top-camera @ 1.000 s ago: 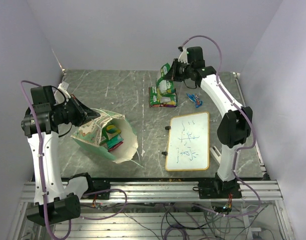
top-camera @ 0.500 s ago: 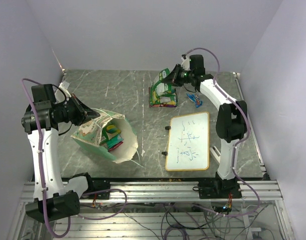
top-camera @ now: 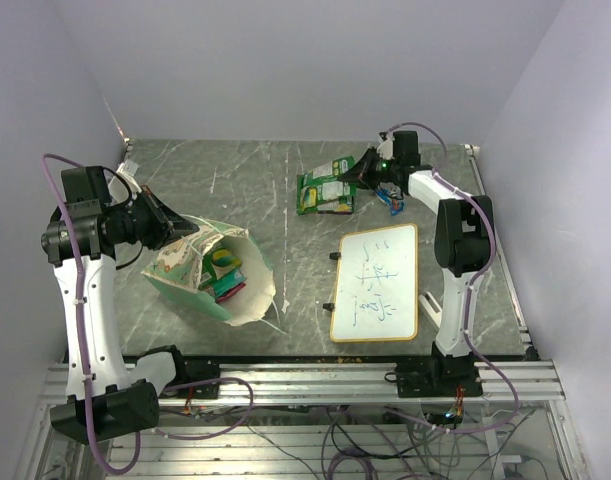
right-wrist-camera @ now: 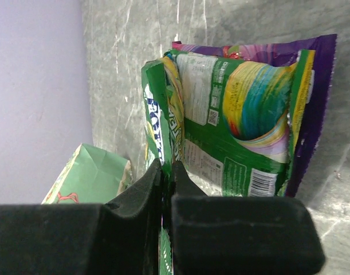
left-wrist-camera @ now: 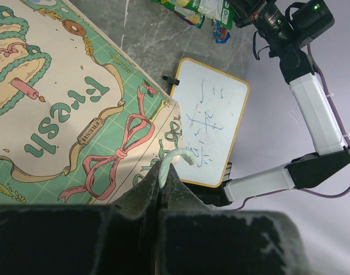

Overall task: Take the snacks out of the paper bag
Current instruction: Place the snack at the center of the board.

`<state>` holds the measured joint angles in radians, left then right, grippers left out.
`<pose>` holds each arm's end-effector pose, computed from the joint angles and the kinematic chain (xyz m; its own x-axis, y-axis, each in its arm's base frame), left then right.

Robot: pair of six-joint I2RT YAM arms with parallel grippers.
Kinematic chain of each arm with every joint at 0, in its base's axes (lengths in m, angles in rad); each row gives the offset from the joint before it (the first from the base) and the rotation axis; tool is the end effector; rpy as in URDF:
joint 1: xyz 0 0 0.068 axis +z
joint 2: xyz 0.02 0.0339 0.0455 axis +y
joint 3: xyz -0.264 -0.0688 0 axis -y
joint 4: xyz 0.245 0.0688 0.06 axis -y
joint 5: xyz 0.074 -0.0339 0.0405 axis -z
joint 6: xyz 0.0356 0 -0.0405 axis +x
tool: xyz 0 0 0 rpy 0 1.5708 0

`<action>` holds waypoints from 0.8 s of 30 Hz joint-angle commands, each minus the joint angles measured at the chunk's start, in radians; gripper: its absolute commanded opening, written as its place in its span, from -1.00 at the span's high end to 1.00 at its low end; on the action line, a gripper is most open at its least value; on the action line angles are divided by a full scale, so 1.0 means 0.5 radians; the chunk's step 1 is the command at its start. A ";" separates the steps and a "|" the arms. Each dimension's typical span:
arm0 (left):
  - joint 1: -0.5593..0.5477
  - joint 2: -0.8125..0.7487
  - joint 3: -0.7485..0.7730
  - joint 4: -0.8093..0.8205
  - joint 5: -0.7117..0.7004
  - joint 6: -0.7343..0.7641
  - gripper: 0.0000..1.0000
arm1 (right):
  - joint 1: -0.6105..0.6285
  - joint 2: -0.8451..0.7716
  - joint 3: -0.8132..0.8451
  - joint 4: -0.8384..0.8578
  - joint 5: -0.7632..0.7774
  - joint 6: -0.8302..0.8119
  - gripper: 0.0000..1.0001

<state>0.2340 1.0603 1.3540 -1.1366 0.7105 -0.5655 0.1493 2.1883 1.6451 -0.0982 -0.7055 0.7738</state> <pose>0.1759 0.0181 0.3968 -0.7452 -0.5952 -0.3008 -0.1812 0.6148 -0.7676 0.4857 0.0964 0.1930 -0.8614 0.4084 -0.3020 -0.0350 0.5454 0.8375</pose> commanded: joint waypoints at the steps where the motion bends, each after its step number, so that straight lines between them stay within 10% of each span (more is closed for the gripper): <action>1: -0.004 -0.004 0.030 0.011 -0.004 0.014 0.86 | -0.060 0.072 0.002 0.029 -0.039 -0.055 1.00; 24: -0.003 -0.018 -0.011 0.037 0.009 -0.011 0.86 | -0.039 0.229 0.108 -0.135 -0.016 -0.228 1.00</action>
<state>0.2340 1.0603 1.3525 -1.1324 0.7105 -0.5739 0.1287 2.3020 1.6936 -0.1261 -0.7261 0.6983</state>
